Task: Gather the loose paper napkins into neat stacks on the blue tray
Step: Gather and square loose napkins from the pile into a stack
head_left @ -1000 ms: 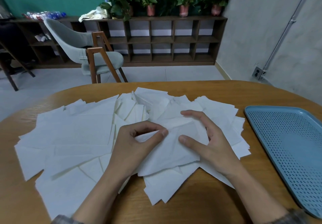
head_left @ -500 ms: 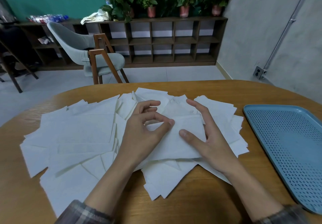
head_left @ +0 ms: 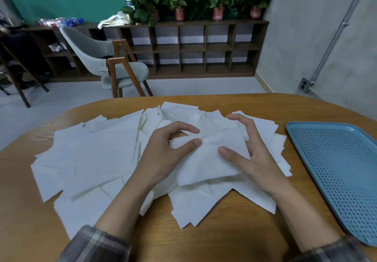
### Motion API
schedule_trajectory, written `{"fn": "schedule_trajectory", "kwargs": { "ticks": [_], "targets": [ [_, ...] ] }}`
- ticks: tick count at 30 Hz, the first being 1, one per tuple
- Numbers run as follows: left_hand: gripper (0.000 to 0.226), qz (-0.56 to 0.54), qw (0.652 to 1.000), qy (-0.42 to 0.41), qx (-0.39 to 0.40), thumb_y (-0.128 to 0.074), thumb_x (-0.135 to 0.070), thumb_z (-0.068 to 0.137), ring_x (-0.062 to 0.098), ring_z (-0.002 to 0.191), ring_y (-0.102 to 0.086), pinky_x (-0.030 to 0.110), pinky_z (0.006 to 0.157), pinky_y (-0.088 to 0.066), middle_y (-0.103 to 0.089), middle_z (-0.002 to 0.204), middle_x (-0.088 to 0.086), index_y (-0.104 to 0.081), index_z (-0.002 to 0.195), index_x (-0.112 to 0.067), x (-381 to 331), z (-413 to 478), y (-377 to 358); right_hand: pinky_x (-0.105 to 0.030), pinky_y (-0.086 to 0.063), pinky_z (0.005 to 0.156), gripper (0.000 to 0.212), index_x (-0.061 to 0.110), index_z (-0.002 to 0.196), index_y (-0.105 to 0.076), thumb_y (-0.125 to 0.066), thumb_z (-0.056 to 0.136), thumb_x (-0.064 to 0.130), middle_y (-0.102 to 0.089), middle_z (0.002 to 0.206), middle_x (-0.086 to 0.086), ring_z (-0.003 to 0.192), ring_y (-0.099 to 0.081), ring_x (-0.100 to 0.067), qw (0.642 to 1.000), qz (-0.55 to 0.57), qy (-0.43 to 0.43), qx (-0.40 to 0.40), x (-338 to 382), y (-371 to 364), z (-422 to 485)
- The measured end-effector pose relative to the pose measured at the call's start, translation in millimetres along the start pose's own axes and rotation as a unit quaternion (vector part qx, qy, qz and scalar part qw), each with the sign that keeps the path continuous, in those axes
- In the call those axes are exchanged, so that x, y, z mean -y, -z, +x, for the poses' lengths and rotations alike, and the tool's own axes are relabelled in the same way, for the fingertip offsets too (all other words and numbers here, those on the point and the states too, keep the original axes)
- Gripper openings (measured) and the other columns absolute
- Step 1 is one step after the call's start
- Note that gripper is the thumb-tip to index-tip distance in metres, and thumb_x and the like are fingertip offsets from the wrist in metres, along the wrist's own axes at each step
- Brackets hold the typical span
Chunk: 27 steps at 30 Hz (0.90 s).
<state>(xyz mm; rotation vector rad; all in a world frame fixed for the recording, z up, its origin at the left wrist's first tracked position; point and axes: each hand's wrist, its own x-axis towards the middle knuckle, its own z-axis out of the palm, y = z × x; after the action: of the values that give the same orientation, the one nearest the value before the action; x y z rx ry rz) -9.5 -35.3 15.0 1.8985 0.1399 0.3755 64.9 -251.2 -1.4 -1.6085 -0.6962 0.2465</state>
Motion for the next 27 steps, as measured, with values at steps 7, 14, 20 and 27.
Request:
{"fn": "schedule_trajectory", "kwargs": {
  "ticks": [7,14,20,27],
  "targets": [
    [0.036,0.150,0.974,-0.165,-0.048,-0.086,-0.030,0.088,0.006,0.112,-0.063,0.018,0.089,-0.049,-0.067,0.115,-0.017,-0.068,0.120,-0.030,15,-3,-11,-0.012,-0.047,0.099,0.025,0.021,0.106,-0.083,-0.072,0.095,0.001,-0.079,0.110,0.015,0.116,-0.068,0.001,0.995,-0.083,0.020,-0.055,-8,13,4],
    [0.022,0.235,0.944,-0.151,0.174,-0.084,-0.036,0.084,0.003,0.130,-0.049,0.030,0.110,-0.042,-0.052,0.130,-0.028,-0.077,0.105,-0.042,37,-23,-7,-0.009,-0.048,0.092,0.028,0.020,0.100,-0.084,-0.067,0.097,-0.002,-0.081,0.104,0.015,0.109,-0.071,0.001,0.990,-0.074,0.012,-0.119,-28,11,2],
    [0.016,0.247,0.937,-0.115,0.219,-0.082,-0.033,0.084,0.003,0.139,-0.038,0.027,0.114,-0.038,-0.040,0.140,-0.030,-0.077,0.095,-0.044,38,-23,1,-0.005,-0.043,0.096,0.028,0.021,0.109,-0.082,-0.064,0.100,0.002,-0.078,0.112,0.019,0.117,-0.066,0.005,0.993,-0.066,-0.011,-0.100,-31,11,1],
    [0.014,0.105,0.979,-0.154,0.086,-0.085,-0.015,0.086,0.015,0.125,-0.061,0.020,0.104,-0.044,-0.068,0.122,-0.016,-0.078,0.089,-0.026,19,-25,-5,-0.009,-0.042,0.104,0.028,0.022,0.118,-0.078,-0.068,0.098,0.004,-0.076,0.122,0.018,0.126,-0.062,0.003,0.995,-0.043,0.024,-0.093,-28,11,-1]
  ]
}}
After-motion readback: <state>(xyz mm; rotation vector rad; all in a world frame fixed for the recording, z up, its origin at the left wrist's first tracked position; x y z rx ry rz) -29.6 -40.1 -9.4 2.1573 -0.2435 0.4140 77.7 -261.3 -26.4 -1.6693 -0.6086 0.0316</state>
